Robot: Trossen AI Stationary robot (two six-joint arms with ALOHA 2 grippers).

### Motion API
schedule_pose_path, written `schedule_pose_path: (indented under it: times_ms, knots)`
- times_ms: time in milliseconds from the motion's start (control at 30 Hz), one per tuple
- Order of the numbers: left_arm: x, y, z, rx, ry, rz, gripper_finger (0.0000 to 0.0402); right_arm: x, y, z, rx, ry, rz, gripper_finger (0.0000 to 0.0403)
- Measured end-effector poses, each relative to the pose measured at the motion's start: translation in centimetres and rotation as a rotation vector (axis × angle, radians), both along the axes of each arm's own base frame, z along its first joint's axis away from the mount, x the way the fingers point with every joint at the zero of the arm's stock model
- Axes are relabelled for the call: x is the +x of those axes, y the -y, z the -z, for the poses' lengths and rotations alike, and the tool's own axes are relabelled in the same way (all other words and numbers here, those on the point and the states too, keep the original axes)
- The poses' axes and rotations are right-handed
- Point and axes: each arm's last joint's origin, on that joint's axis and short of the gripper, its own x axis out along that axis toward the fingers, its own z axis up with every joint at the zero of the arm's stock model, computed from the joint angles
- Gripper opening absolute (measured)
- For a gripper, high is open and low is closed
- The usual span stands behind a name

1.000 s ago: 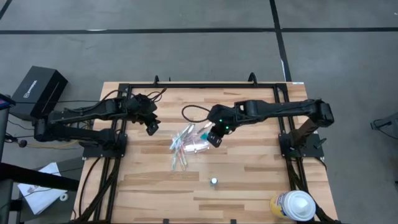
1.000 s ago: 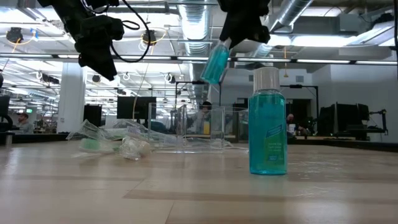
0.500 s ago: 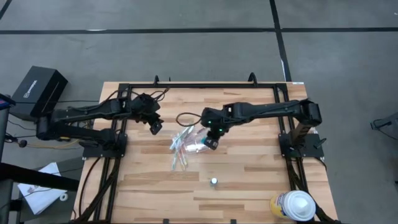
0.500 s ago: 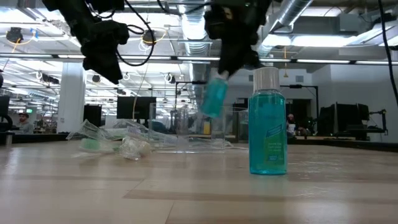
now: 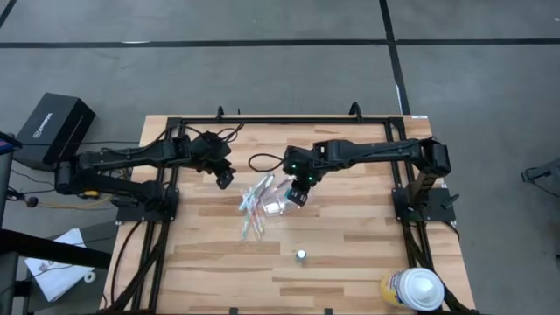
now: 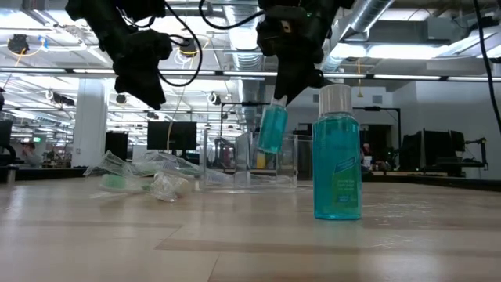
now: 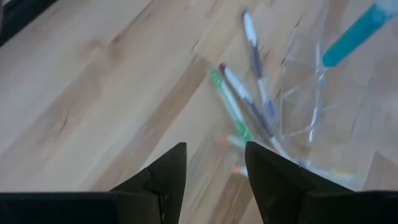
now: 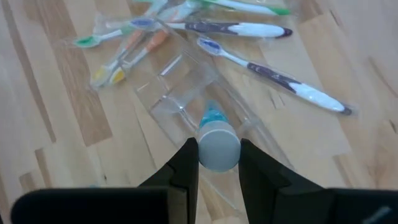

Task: Pick & Place toothbrushing station
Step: Put the blue mouthwash bottle into the transparent organizer

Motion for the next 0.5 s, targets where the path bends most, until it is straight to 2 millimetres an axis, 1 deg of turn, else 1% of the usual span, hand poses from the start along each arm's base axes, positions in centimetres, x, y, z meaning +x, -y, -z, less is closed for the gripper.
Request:
schedule_pose_path:
  times_ms: [500]
  knots:
    - [0.2,-0.1,-0.2,-0.006,0.033,-0.020,0.0159,-0.3,1.3,0.1,-0.058,-0.030,0.029,0.0075]
